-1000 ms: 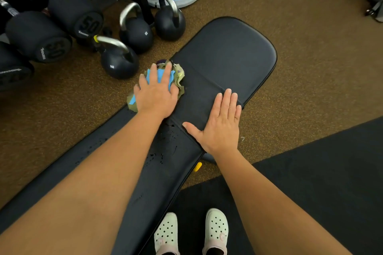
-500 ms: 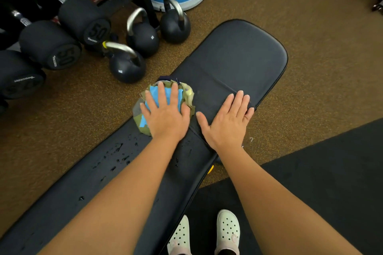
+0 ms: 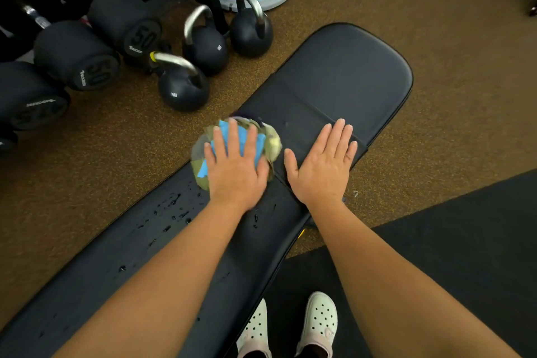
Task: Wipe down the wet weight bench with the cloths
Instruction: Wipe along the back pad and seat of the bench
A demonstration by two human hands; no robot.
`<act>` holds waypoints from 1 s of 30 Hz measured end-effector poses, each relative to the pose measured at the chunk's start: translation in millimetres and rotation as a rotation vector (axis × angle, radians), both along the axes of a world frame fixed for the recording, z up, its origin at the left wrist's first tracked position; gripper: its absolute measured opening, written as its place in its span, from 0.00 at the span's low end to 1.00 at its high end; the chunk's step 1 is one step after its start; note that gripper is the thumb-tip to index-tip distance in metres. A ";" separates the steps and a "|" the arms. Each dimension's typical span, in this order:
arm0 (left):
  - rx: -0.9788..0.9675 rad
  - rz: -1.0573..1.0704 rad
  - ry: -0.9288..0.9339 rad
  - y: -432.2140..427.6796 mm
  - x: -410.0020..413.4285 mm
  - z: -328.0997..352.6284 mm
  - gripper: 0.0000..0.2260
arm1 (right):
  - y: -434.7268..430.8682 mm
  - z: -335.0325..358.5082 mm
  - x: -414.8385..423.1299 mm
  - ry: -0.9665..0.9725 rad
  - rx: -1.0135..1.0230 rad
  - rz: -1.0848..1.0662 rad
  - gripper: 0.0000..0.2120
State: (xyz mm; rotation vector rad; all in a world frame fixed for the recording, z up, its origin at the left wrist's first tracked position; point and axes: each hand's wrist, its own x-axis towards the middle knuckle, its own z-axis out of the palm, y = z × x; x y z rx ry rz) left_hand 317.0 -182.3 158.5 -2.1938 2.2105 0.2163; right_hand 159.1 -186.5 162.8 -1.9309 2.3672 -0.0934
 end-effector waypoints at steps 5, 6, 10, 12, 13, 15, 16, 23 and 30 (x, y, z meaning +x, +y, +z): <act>0.033 -0.370 -0.029 18.8 38.1 -1.4 0.29 | -0.6 0.3 0.4 -0.006 -0.017 -0.004 0.44; 0.044 -0.318 -0.031 11.2 42.9 -1.1 0.29 | -0.5 1.0 0.2 -0.007 -0.011 -0.004 0.44; 0.103 0.183 0.054 -20.7 25.4 3.7 0.29 | 0.3 1.1 0.6 0.002 0.014 -0.010 0.44; 0.071 0.268 0.048 -17.8 5.2 4.8 0.30 | 0.3 0.3 1.0 0.005 0.008 -0.009 0.44; 0.054 0.243 0.035 -9.6 -4.6 4.6 0.30 | 0.0 0.0 0.9 0.006 0.007 -0.007 0.44; 0.018 0.055 0.004 15.1 -17.4 2.1 0.30 | 0.0 -0.4 0.9 0.002 0.000 -0.004 0.44; 0.007 -0.063 0.000 26.4 -18.7 1.2 0.30 | -0.2 -0.6 0.6 0.002 -0.003 -0.002 0.43; 0.061 -0.020 0.024 -14.2 31.2 1.2 0.30 | 0.2 1.7 -0.3 -0.002 0.034 0.003 0.44; -0.008 0.017 -0.018 6.2 5.6 0.3 0.31 | -0.1 1.1 -0.4 -0.002 0.028 0.001 0.44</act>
